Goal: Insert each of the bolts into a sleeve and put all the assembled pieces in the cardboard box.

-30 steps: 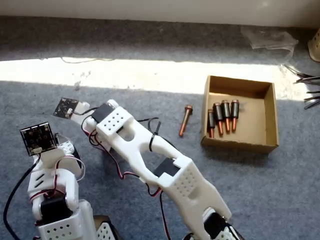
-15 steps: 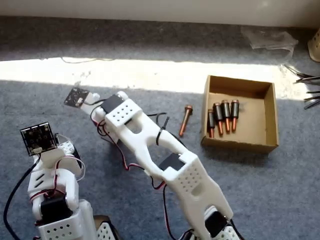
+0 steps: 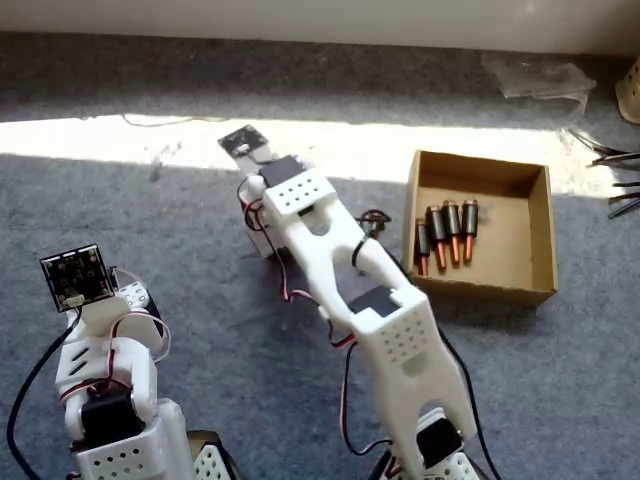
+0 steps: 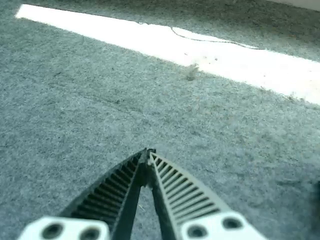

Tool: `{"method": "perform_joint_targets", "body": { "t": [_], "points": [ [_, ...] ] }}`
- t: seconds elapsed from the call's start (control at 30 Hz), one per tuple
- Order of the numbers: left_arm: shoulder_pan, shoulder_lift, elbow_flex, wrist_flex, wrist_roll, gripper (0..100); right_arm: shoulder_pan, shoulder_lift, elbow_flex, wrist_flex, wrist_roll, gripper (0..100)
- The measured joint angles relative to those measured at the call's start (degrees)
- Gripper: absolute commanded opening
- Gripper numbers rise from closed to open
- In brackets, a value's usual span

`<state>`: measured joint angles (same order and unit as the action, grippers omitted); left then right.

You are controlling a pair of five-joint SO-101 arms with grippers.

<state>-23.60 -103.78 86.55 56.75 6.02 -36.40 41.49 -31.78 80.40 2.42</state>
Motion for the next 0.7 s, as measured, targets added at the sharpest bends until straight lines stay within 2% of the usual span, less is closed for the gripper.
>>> {"method": "perform_joint_targets", "body": {
  "t": [0.13,0.53,0.7],
  "points": [
    [0.0,0.0,0.0,0.0,0.0,2,1.3,0.0,0.0,3.8,-2.9,0.4],
    [0.0,0.0,0.0,0.0,0.0,2,2.9,0.0,-0.4,9.8,-3.3,0.4],
    [0.0,0.0,0.0,0.0,0.0,2,2.9,-1.3,-6.0,12.9,-3.3,0.4]
  ]
}}
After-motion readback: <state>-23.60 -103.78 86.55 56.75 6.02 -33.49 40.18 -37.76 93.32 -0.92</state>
